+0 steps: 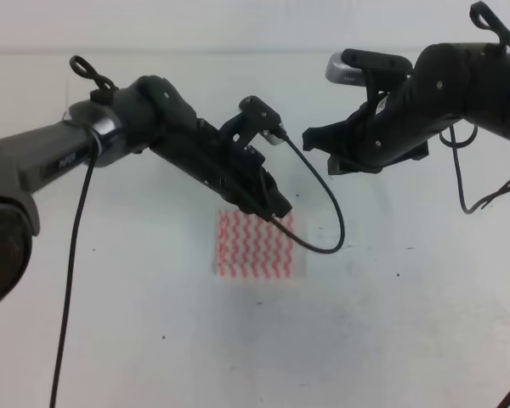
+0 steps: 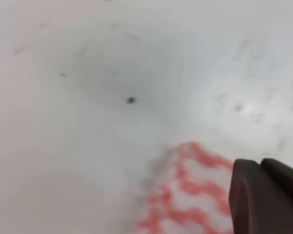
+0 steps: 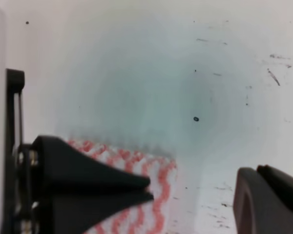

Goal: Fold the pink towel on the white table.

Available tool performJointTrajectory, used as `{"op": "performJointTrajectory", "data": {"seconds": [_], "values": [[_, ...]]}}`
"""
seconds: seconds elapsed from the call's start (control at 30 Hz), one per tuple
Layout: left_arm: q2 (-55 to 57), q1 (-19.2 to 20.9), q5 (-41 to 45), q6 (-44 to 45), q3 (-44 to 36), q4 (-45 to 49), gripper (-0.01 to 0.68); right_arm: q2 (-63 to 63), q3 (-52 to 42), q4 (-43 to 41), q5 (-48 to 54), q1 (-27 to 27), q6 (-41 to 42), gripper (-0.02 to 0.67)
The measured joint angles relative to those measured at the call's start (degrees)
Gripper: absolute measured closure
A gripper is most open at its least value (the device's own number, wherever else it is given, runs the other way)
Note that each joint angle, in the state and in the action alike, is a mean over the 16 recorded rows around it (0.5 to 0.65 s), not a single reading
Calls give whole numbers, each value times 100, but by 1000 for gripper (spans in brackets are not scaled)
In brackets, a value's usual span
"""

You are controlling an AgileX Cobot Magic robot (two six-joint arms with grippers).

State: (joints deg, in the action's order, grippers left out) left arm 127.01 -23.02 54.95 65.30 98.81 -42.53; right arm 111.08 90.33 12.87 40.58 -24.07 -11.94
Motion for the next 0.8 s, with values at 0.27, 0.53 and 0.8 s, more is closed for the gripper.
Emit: {"op": "performJointTrajectory", "data": {"seconds": [0.27,0.53,0.8], "values": [[6,-2,828,-284,167,514,677,0,0,-15,-8,0,0,667],[85,-21,1164,-357,171,716,677,-7,0,-24,-32,0,1,667],[172,-118,1115,-317,175,584,679,-22,0,-27,-49,0,2,667]]}}
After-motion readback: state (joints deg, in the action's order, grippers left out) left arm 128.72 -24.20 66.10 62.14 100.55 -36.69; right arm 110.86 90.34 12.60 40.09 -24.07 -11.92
